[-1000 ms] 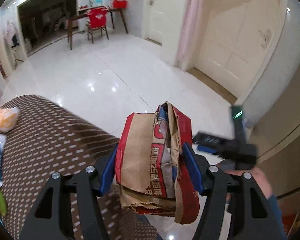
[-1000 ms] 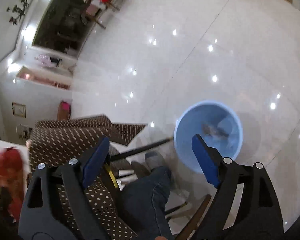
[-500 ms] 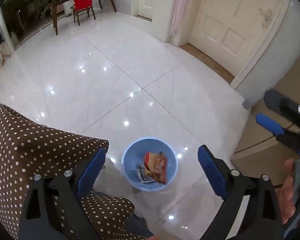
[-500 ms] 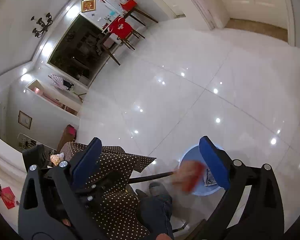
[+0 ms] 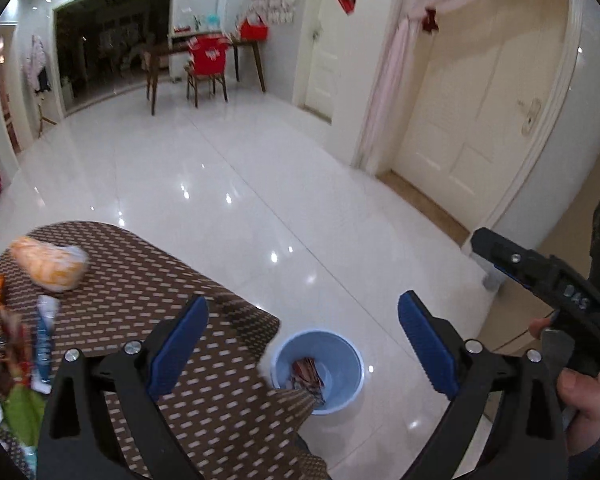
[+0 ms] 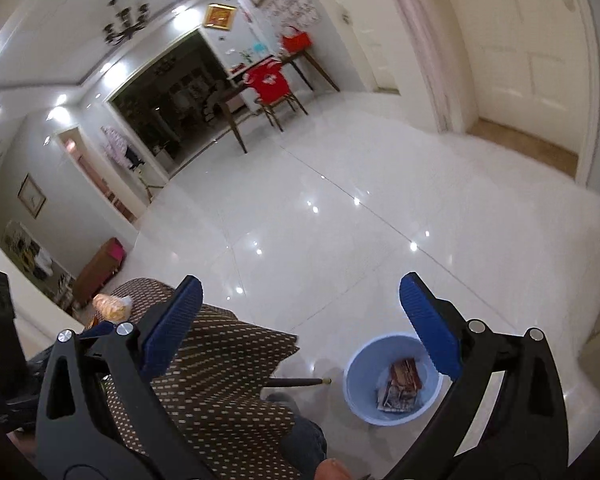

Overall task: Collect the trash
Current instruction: 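Return both tools over the table toward the remaining trash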

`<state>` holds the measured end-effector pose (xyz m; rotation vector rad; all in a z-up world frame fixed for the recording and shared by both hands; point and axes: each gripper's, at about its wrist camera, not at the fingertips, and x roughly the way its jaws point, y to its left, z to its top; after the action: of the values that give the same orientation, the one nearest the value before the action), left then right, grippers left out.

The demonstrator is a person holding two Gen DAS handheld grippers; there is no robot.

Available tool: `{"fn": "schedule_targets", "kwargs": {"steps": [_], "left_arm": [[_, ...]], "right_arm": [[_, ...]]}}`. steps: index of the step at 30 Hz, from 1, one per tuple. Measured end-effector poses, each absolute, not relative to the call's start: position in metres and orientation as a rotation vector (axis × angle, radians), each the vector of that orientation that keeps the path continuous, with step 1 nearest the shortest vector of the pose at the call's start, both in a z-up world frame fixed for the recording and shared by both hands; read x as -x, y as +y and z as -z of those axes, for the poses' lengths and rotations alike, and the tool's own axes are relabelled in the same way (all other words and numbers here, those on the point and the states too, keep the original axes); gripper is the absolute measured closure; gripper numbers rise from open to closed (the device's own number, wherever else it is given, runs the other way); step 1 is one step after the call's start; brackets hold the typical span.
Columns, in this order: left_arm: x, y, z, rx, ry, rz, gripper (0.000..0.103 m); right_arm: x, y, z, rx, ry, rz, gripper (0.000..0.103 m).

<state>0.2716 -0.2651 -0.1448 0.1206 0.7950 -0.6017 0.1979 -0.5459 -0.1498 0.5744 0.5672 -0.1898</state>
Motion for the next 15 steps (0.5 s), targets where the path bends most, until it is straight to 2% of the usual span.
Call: {"fn": "schedule_targets", "kwargs": {"steps": [8,15], "left_arm": [[-0.257,-0.194,0.103,-0.072,0.697,0.557,0.007],[-0.246,-0.128,0.088,-0.038,0.657,0.498,0.007]], "right_arm": [[-0.22,-0.475,0.104,-0.462,0.548,0.126,0.006],[-0.227,-0.415,0.083,-0.39,0.537,0.073,0.006]]}}
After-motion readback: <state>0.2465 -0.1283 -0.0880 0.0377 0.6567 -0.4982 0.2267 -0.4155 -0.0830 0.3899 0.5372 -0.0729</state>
